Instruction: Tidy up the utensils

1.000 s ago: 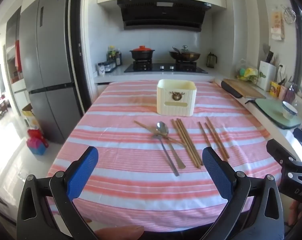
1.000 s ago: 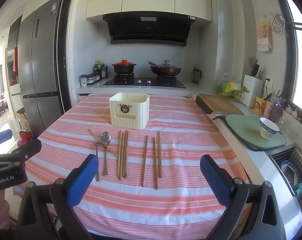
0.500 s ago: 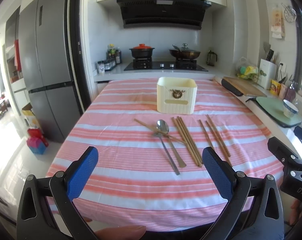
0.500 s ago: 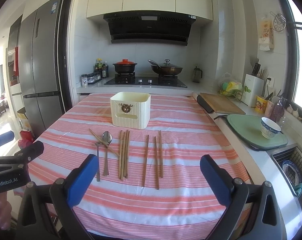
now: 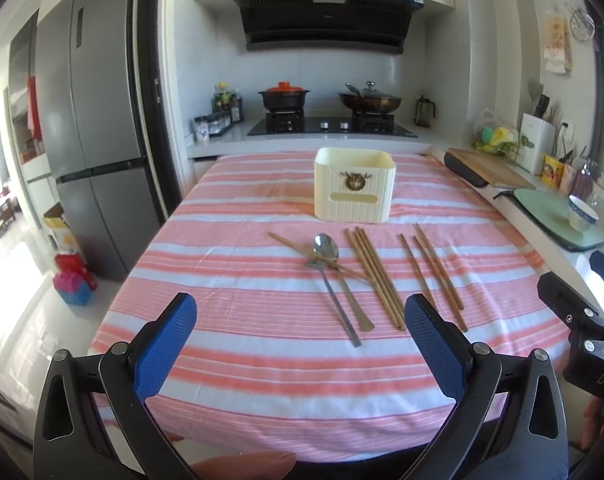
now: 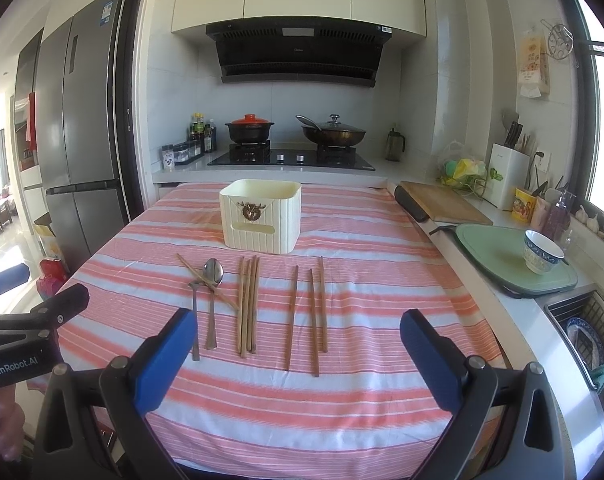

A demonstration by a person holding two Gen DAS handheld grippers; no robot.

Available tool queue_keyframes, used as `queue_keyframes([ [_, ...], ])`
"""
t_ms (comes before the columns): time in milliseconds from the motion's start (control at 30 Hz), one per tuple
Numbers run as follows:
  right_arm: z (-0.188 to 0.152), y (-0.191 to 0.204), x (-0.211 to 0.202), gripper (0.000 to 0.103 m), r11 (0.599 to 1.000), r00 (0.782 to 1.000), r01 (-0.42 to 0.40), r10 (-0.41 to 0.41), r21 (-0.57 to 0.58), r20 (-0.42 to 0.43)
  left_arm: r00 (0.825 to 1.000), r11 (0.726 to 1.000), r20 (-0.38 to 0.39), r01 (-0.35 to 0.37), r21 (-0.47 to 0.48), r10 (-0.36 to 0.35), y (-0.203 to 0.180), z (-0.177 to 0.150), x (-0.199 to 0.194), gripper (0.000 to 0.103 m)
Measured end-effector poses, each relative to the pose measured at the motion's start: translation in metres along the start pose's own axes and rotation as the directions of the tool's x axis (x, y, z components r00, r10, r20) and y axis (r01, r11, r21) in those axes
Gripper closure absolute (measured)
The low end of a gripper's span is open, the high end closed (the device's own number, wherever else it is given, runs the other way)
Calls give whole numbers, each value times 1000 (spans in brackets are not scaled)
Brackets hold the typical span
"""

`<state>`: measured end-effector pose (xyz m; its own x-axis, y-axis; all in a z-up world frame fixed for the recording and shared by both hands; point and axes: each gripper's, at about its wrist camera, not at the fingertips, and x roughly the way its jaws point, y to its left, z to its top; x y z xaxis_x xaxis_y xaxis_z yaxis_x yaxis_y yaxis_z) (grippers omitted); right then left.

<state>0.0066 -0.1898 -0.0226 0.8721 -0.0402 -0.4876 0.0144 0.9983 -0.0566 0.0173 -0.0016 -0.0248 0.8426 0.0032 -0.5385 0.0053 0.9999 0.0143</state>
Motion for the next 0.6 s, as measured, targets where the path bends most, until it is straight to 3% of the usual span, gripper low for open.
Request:
queue_keyframes([
  [600, -2, -5, 5, 0, 1000, 1000, -3, 3, 20, -10, 1000, 1000, -30, -6, 1, 6, 3, 2, 10, 0],
])
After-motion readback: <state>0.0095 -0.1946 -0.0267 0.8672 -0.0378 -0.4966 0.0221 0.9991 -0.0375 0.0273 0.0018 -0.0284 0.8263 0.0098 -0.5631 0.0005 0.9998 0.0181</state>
